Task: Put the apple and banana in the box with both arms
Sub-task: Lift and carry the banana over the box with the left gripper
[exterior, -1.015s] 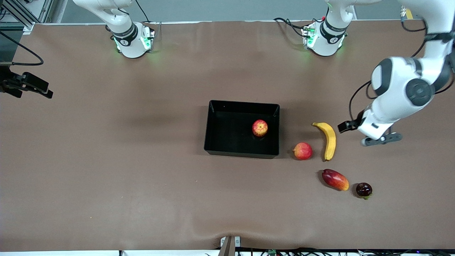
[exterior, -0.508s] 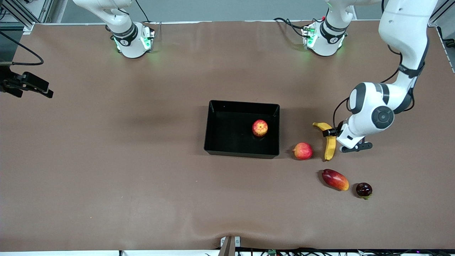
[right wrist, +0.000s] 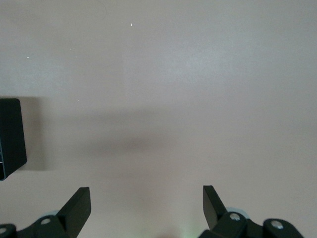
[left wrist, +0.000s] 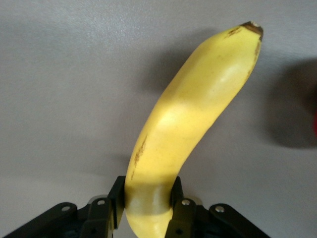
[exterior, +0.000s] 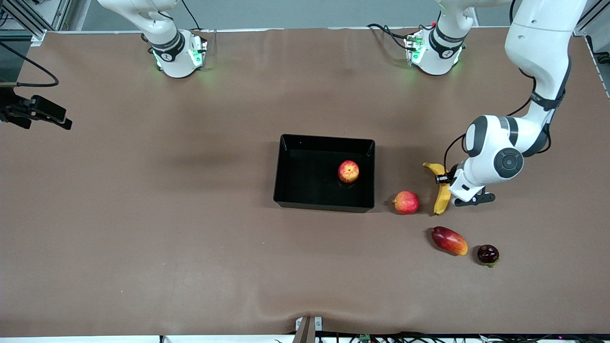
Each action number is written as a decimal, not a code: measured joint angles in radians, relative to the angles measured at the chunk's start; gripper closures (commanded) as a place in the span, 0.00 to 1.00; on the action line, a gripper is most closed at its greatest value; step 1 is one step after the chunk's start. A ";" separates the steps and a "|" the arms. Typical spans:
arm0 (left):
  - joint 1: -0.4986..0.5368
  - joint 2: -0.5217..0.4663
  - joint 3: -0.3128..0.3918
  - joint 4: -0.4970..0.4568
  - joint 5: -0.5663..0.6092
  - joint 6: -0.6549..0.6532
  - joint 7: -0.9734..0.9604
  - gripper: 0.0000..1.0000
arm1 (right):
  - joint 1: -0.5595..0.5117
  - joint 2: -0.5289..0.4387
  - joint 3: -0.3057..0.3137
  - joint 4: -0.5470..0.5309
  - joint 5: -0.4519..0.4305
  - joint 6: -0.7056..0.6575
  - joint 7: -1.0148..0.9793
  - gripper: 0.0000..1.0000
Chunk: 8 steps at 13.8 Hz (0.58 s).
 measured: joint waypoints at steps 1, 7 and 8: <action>0.000 -0.038 -0.004 0.008 0.000 -0.059 0.000 1.00 | -0.001 0.000 0.000 0.000 0.000 0.000 0.000 0.00; -0.003 -0.287 -0.145 0.087 -0.004 -0.378 -0.159 1.00 | -0.003 0.000 0.000 0.000 0.000 -0.002 0.000 0.00; -0.005 -0.286 -0.200 0.111 -0.004 -0.390 -0.251 1.00 | -0.003 0.000 0.000 0.000 0.000 -0.002 0.000 0.00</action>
